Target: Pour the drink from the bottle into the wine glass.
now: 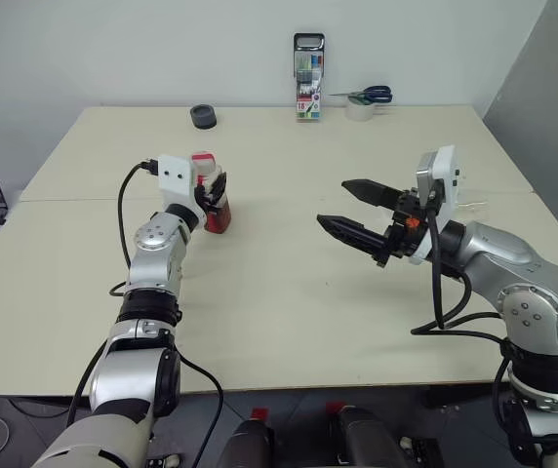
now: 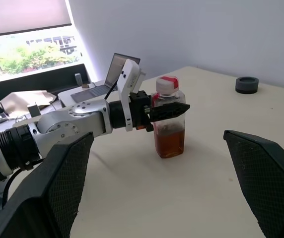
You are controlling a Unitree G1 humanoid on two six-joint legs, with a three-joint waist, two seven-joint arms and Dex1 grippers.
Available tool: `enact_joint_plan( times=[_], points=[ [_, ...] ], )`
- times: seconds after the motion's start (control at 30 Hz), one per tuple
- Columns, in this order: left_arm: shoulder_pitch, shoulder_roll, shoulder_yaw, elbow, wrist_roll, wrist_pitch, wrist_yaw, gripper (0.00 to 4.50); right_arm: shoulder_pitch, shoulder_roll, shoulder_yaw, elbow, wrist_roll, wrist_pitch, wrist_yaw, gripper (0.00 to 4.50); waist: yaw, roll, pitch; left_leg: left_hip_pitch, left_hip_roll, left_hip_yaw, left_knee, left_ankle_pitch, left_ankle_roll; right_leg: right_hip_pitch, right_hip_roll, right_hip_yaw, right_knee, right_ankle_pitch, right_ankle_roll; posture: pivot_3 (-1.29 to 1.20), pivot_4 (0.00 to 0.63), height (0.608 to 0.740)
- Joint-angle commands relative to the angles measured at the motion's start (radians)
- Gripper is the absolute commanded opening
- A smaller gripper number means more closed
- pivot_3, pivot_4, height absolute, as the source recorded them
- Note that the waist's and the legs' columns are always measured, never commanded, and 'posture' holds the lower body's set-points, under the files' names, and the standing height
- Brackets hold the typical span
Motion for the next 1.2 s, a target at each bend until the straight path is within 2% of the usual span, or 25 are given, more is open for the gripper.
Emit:
enact_joint_plan(
  times=[0.03,0.23,0.37,0.6,0.97,1.2],
  points=[
    [-0.011,0.013,0.006,-0.075,-0.002,-0.007,0.007,1.82,-0.010,0.005,0.000,-0.025,-0.002,-0.020,-0.002,4.50,0.000,0.000,0.000,0.000,0.000,0.000,0.000,0.000,0.000,0.000,0.000,0.000,0.000,0.000,0.000,0.00,0.150,0.740],
    [-0.010,-0.044,-0.050,-0.238,-0.053,0.111,-0.088,1.82,-0.030,0.073,0.013,-0.028,-0.014,-0.020,-0.083,4.50,0.000,0.000,0.000,0.000,0.000,0.000,0.000,0.000,0.000,0.000,0.000,0.000,0.000,0.000,0.000,0.00,0.150,0.740],
    [-0.007,-0.081,-0.141,-0.369,-0.137,0.219,-0.289,1.82,-0.067,0.132,0.045,-0.014,-0.066,-0.035,-0.148,4.50,0.000,0.000,0.000,-0.001,-0.001,0.000,0.001,0.000,0.000,0.000,0.000,0.000,0.000,0.000,0.000,0.00,0.150,0.740],
    [0.036,-0.025,-0.265,-0.534,-0.222,0.355,-0.590,1.82,-0.094,0.157,0.058,0.015,-0.140,-0.052,-0.186,4.50,-0.009,0.000,0.000,0.000,0.001,0.001,0.000,0.000,0.000,-0.001,0.002,0.001,0.000,0.000,0.000,0.00,0.150,0.740],
    [0.015,-0.035,-0.279,-0.518,-0.213,0.348,-0.652,1.82,-0.048,0.150,0.102,-0.009,-0.180,-0.045,-0.177,4.50,-0.005,0.000,0.000,0.000,0.000,0.000,0.000,0.000,0.000,-0.001,0.003,0.001,0.000,0.000,0.000,0.00,0.150,0.740],
    [0.012,-0.048,-0.277,-0.523,-0.209,0.349,-0.654,1.82,-0.069,0.168,0.109,0.038,-0.202,-0.071,-0.153,4.50,-0.005,0.000,0.000,0.000,0.000,0.001,0.000,0.000,0.000,-0.001,0.003,0.001,0.000,0.000,0.000,0.00,0.150,0.740]
  ],
)
